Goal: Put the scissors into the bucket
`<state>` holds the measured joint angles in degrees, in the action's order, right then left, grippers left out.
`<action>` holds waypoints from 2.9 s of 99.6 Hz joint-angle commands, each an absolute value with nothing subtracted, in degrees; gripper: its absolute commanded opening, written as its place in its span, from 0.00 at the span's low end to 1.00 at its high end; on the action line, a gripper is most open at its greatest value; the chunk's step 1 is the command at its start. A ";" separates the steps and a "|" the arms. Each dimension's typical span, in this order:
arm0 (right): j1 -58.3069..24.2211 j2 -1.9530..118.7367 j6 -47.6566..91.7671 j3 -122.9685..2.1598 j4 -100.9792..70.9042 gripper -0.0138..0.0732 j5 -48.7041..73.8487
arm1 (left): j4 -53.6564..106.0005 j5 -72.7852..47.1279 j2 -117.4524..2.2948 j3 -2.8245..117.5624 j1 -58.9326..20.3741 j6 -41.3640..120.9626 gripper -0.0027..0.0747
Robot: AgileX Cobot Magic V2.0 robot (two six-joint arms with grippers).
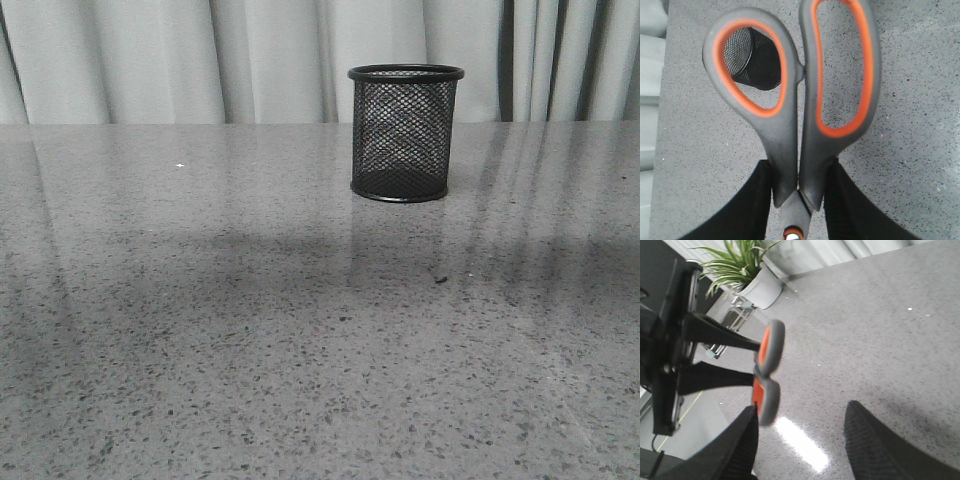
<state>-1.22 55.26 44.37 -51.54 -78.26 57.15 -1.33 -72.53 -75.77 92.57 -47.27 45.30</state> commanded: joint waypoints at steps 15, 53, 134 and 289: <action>-0.90 59.45 45.99 -58.02 -83.01 0.56 61.82 | -3.38 -66.72 -74.29 94.59 -50.60 41.33 0.01; -5.28 65.87 47.24 -63.51 -84.25 0.56 66.53 | -3.22 -63.11 -76.88 94.59 -53.20 40.64 0.01; -7.63 68.40 47.51 -63.87 -80.04 0.08 64.03 | -3.95 -62.23 -77.46 95.42 -52.72 40.40 0.58; -5.78 84.49 16.60 -100.66 -23.56 0.10 70.14 | 18.65 -70.50 -72.18 103.83 -0.42 27.98 0.60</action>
